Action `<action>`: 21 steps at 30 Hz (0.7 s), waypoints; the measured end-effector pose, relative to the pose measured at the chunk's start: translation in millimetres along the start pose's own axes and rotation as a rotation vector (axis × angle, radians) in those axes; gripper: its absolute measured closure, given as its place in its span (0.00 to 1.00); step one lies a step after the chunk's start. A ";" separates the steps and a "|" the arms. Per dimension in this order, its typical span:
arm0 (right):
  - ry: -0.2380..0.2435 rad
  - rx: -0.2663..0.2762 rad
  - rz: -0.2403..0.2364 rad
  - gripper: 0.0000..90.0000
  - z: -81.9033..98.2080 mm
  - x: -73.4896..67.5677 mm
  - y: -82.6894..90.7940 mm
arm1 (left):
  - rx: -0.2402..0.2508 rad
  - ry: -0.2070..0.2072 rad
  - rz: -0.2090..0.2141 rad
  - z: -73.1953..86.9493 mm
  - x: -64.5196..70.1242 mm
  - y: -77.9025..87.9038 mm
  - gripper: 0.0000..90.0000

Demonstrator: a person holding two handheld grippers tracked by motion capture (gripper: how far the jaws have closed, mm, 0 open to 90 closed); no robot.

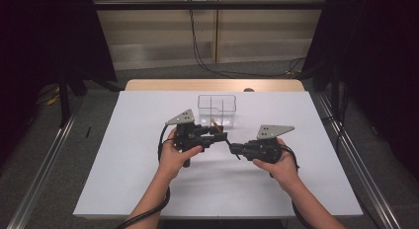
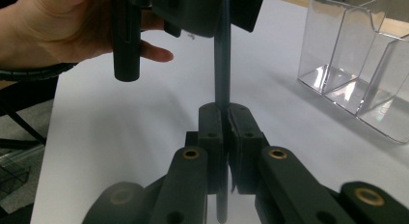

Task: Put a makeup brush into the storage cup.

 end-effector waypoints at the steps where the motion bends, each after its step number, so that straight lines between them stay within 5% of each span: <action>1: 0.001 -0.004 -0.001 0.95 0.2 -0.7 -1.0 | 0.004 0.001 -0.004 -0.3 -0.1 -0.2 0.76; 5: 0.002 -0.003 -0.005 0.95 -0.1 -3.2 -5.0 | 0.025 0.016 0.016 -1.8 -0.2 0.1 0.89; 21: -0.009 0.000 -0.016 0.93 -3.6 -10.0 -18.4 | 0.031 -0.044 0.034 -8.4 9.3 -5.4 0.93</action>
Point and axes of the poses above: each handheld gripper's, and its own axes: y roughly backward along the jaws, z roughly out of its underside, x roughly to its right, the point moved 4 cm from there along -y, roughly forward along the jaws, and after that the axes turned 2 degrees about -y, right-handed, at the moved point
